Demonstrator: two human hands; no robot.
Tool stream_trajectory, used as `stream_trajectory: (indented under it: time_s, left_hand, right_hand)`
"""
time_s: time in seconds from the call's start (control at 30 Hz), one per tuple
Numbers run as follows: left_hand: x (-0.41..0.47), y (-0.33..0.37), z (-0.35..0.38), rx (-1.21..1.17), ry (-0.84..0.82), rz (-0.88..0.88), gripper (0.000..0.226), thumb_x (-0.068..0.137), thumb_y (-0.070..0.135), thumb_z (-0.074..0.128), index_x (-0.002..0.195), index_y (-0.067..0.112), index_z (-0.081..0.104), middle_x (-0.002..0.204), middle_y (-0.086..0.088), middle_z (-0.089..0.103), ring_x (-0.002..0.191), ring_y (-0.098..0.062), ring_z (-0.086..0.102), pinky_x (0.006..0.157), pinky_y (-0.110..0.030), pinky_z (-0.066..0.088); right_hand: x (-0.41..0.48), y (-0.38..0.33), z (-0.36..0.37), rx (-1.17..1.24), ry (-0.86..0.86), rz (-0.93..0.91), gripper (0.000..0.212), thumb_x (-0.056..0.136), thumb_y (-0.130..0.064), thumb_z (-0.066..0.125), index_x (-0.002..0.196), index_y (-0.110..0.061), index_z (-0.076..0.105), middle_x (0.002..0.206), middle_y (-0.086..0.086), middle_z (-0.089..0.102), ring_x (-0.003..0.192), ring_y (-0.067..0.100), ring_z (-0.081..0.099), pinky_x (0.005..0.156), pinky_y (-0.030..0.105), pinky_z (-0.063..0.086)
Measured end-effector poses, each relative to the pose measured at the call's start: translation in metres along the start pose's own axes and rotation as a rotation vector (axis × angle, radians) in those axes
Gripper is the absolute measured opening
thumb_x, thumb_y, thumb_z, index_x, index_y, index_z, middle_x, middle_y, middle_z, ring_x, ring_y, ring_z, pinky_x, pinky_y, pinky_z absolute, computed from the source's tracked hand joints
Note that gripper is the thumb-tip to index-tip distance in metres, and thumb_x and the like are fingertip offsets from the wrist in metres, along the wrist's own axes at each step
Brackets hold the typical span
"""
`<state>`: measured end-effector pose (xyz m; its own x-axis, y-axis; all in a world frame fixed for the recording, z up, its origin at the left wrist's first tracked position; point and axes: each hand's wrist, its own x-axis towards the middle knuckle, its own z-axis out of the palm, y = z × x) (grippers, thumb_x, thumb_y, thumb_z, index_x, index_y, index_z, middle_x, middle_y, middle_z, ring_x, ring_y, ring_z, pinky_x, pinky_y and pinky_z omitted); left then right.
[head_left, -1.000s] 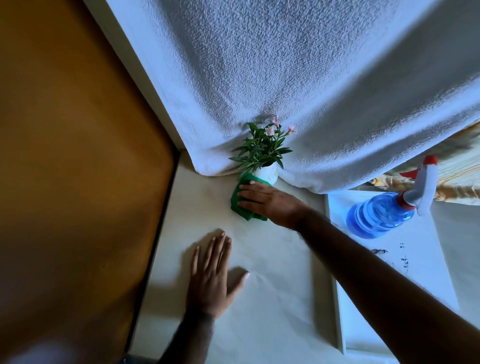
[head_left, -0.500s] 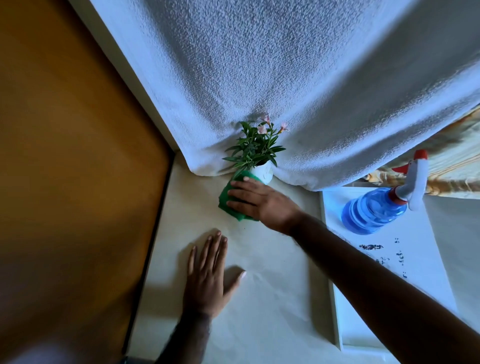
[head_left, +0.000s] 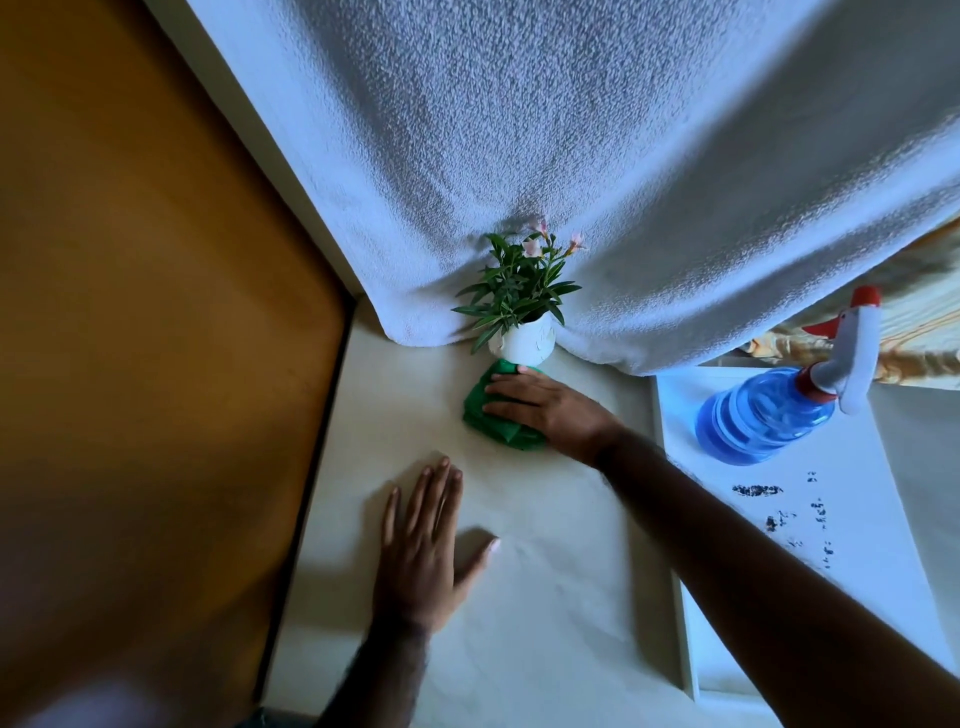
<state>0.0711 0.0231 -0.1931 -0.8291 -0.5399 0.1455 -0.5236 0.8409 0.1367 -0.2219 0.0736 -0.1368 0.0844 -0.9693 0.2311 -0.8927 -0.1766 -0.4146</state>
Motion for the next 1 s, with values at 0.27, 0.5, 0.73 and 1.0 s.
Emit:
stream_trajectory:
  time_s: [0.27, 0.5, 0.73, 1.0]
  left_hand:
    - [0.0, -0.002, 0.003, -0.009, -0.008, -0.006, 0.089, 0.096, 0.073, 0.047, 0.164, 0.017, 0.03, 0.173, -0.004, 0.031, 0.16, -0.021, 0.03, 0.125, -0.057, 0.035]
    - [-0.001, -0.002, 0.003, 0.004, -0.004, -0.006, 0.09, 0.097, 0.073, 0.046, 0.165, 0.018, 0.025, 0.175, -0.002, 0.027, 0.161, -0.019, 0.026, 0.127, -0.056, 0.033]
    - [0.0, 0.0, 0.001, 0.008, 0.003, -0.008, 0.089, 0.097, 0.073, 0.045, 0.164, 0.017, 0.029, 0.174, -0.004, 0.031, 0.16, -0.021, 0.03, 0.125, -0.057, 0.034]
    - [0.0, 0.0, -0.001, 0.007, 0.001, -0.005, 0.088, 0.097, 0.073, 0.046, 0.162, 0.015, 0.035, 0.171, -0.005, 0.036, 0.157, -0.023, 0.036, 0.125, -0.056, 0.035]
  right_hand:
    - [0.004, -0.018, -0.006, -0.059, 0.086, -0.105, 0.033, 0.099, 0.005, 0.054, 0.125, -0.001, 0.072, 0.136, 0.022, 0.065, 0.135, 0.044, 0.053, 0.114, 0.054, 0.042]
    - [0.03, 0.005, -0.034, -0.189, 0.08, -0.252, 0.029, 0.088, 0.01, 0.073, 0.116, 0.001, 0.076, 0.128, 0.024, 0.07, 0.126, 0.043, 0.062, 0.109, 0.055, 0.046]
    - [0.026, -0.006, -0.006, 0.034, -0.143, 0.022, 0.06, 0.081, 0.027, 0.055, 0.134, 0.0, 0.065, 0.148, 0.023, 0.054, 0.139, 0.044, 0.048, 0.121, 0.052, 0.033]
    - [0.026, -0.019, -0.001, 0.377, -0.013, 0.295, 0.049, 0.081, 0.023, 0.064, 0.125, 0.001, 0.072, 0.14, 0.022, 0.061, 0.134, 0.036, 0.056, 0.114, 0.027, 0.033]
